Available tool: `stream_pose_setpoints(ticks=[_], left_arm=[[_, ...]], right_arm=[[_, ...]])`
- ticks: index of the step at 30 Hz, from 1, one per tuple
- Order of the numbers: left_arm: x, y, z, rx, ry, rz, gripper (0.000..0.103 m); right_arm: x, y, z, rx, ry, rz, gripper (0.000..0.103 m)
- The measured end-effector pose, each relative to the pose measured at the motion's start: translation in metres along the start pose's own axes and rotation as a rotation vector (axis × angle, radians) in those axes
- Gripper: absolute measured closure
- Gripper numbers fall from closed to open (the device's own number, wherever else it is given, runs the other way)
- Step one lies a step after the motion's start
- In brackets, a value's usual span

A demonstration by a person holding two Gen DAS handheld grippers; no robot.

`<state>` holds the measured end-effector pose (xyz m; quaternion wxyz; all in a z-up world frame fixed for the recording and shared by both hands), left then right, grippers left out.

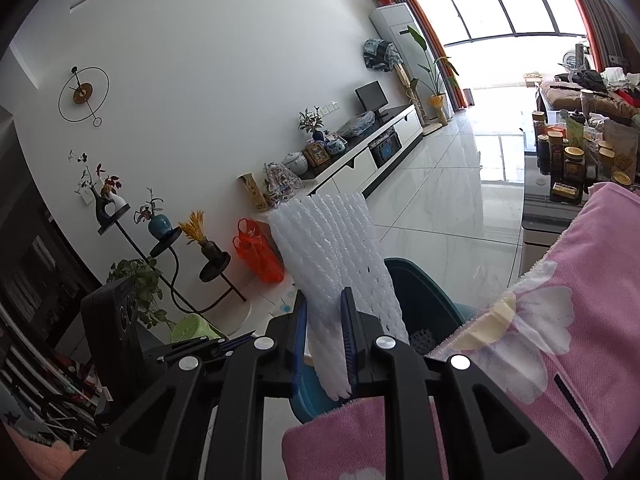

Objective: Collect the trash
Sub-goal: 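Open the left gripper to drop the cup while the right gripper releases the foam net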

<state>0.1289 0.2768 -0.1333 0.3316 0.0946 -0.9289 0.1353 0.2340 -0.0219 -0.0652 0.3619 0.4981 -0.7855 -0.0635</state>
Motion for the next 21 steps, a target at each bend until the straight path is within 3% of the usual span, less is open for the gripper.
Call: stream_pose_setpoints(ticks=[9,16,21], left_arm=[[-0.029,0.001,0.005,0.017,0.042,-0.029,0.097],[-0.052,-0.006,0.013,0.025,0.074,-0.036,0.096],[-0.068,-0.011,0.02,0.029,0.096,-0.038,0.091]], right_arm=[[-0.031,-0.011,0.011,-0.025,0.069,0.034,0.084],[-0.039,-0.019,0.02,-0.043,0.106,0.075,0.076],[-0.037,-0.022,0.02,-0.05,0.105,0.084,0.073]])
Point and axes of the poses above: each gripper's, at about its wrist camera, not at the fingertips, and x roughly against the way its jaws point, y to its left, z to its underside, the point moved 10 cm from there along -x, roughly the way its jaws point, and after that the axes turned 1 degree about z, right-handed, at the moved point
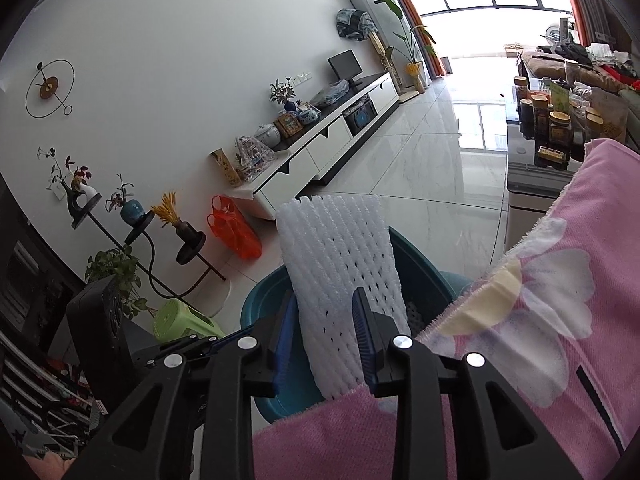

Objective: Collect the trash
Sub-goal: 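Open the left gripper to drop the cup while the right gripper releases the foam net, then grasp another paper cup with the left gripper while the right gripper grasps crumpled white tissue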

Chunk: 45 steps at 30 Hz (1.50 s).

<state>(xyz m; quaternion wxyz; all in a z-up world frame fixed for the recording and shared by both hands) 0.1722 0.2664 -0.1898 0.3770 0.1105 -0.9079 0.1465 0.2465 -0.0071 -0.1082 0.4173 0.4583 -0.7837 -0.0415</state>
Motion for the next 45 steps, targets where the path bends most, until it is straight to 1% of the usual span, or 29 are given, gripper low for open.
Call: stream_pose_setpoints(ticks=[2,7,10,15,21,25,27,31,34,39,45], left_arm=[[-0.002,-0.002,0.0,0.0,-0.004,-0.001,0.089],[0.007,-0.005,-0.005,-0.003,-0.032,-0.003,0.085],[0.022,-0.009,-0.004,-0.017,-0.055,0.003,0.083],[0.047,-0.024,-0.01,-0.048,-0.1,0.03,0.072],[0.08,-0.062,-0.012,-0.1,-0.156,0.113,0.057],[0.095,-0.105,-0.005,-0.164,-0.168,0.196,0.055],[0.1,-0.136,0.0,-0.2,-0.165,0.253,0.055],[0.102,-0.191,0.015,-0.272,-0.135,0.36,0.055],[0.099,-0.235,0.026,-0.329,-0.099,0.432,0.055],[0.094,-0.302,0.043,-0.423,-0.044,0.526,0.055],[0.078,-0.371,0.06,-0.509,0.019,0.602,0.055]], right_arm=[[0.001,-0.002,0.0,-0.004,0.0,0.006,0.062],[0.003,-0.003,0.002,-0.005,0.0,0.003,0.061],[0.009,-0.002,0.002,-0.005,-0.01,-0.001,0.061],[0.03,-0.002,0.003,0.008,-0.036,-0.008,0.061],[0.078,-0.005,0.011,0.055,-0.1,0.026,0.055],[0.117,-0.02,0.021,0.066,-0.146,0.077,0.052],[0.137,-0.033,0.027,0.049,-0.166,0.107,0.052],[0.182,-0.066,0.045,-0.006,-0.218,0.184,0.052],[0.216,-0.092,0.062,-0.05,-0.251,0.26,0.052],[0.277,-0.134,0.095,-0.143,-0.307,0.369,0.052],[0.353,-0.182,0.133,-0.264,-0.393,0.512,0.052]])
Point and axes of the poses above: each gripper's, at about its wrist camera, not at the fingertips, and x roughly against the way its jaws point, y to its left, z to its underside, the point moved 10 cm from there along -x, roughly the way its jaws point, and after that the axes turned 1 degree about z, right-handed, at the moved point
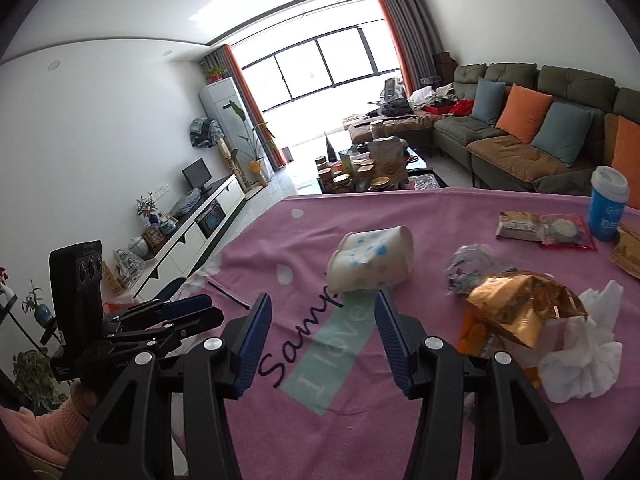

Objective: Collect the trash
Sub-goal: 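Grasp another paper cup with the left gripper while the right gripper grasps crumpled white tissue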

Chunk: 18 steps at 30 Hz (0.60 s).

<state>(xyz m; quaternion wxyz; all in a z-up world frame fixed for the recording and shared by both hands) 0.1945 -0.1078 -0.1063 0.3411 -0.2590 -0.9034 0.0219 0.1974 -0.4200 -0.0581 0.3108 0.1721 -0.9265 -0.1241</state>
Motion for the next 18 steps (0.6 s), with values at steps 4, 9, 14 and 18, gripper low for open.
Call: stream_pose_setpoints(ticks=[4,9,14,18], left_arm=[[-0.033,-0.021,-0.011,-0.022,0.048,0.039,0.055],[-0.065,-0.03,-0.023,-0.017,0.095,0.067,0.055],[-0.084,-0.036,-0.029,-0.025,0.134,0.094,0.054],[-0.1,-0.042,-0.032,-0.028,0.164,0.116,0.054]], right_arm=[[0.026,-0.052,-0.002,-0.056,-0.051,0.109,0.052],[0.044,-0.122,0.006,-0.133,-0.061,0.245,0.052],[0.048,-0.171,0.02,-0.203,-0.037,0.315,0.052],[0.048,-0.187,0.026,-0.236,-0.023,0.32,0.052]])
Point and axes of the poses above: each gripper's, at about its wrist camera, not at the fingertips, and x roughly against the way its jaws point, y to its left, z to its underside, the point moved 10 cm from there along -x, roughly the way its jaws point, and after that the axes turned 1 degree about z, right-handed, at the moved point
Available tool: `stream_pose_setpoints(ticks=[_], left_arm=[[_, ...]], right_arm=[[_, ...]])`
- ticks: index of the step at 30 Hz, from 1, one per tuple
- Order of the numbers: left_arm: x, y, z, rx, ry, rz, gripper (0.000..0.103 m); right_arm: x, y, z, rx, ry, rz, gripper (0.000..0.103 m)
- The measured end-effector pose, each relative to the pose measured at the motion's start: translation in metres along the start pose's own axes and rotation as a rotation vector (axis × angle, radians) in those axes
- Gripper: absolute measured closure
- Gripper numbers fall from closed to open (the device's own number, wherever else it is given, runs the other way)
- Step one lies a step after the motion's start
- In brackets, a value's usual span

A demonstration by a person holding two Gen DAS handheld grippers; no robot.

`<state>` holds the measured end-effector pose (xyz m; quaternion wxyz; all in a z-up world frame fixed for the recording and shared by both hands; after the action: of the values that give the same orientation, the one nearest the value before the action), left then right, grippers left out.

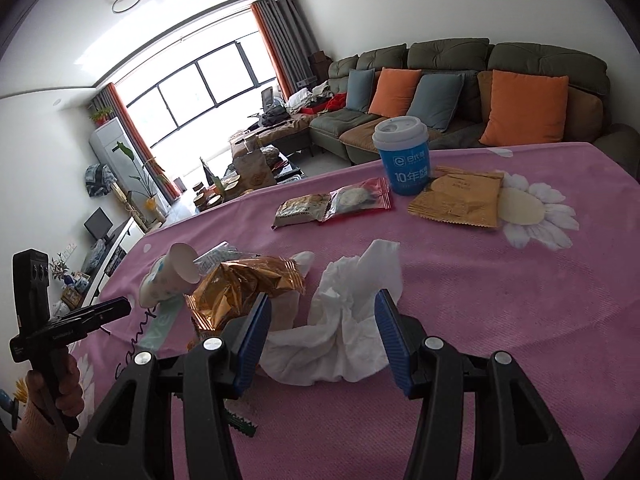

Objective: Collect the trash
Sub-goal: 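Grasp another paper cup with the left gripper while the right gripper grasps crumpled white tissue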

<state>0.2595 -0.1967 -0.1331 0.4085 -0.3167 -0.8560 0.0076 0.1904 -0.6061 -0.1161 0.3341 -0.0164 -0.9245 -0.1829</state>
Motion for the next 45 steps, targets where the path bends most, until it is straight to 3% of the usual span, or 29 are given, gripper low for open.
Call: stream_pose_setpoints(ticks=[10,13,17,24,30,35,38,45], left_arm=[[-0.029,-0.005,-0.009,-0.018,0.037,0.011,0.056],[-0.037,-0.007,-0.009,-0.013,0.053,0.027,0.062],[-0.045,-0.007,-0.009,0.005,0.066,0.051,0.077],[-0.047,-0.01,-0.008,0.003,0.053,0.051,0.087],[-0.031,-0.01,-0.007,-0.006,0.017,0.031,0.094],[-0.012,-0.006,-0.002,0.004,-0.011,0.017,0.096],[0.002,-0.003,0.001,0.009,-0.028,0.008,0.1],[0.035,0.003,0.01,0.01,-0.065,0.005,0.1]], right_arm=[[-0.005,-0.004,0.004,0.012,0.031,0.009,0.045],[-0.009,-0.004,0.007,0.012,0.045,0.007,0.044],[-0.014,-0.002,0.011,0.022,0.069,0.013,0.044],[-0.018,-0.006,0.015,0.015,0.104,0.032,0.046],[-0.024,-0.014,0.021,-0.008,0.144,0.051,0.065],[-0.022,-0.016,0.022,-0.016,0.143,0.045,0.096],[-0.017,-0.014,0.021,-0.013,0.123,0.043,0.101],[-0.003,-0.007,0.017,-0.016,0.085,0.021,0.1]])
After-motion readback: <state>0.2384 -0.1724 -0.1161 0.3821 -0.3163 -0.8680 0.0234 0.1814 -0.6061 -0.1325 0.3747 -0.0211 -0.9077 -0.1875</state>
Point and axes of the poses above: each gripper's, at about its wrist camera, not at the fingertips, and x roughly against the way its jaws point, y to its left, z to its underside, the point moved 10 cm from there along -x, roughly the way its jaws point, and after that the axes turned 1 degree about z, right-handed, at the moved point
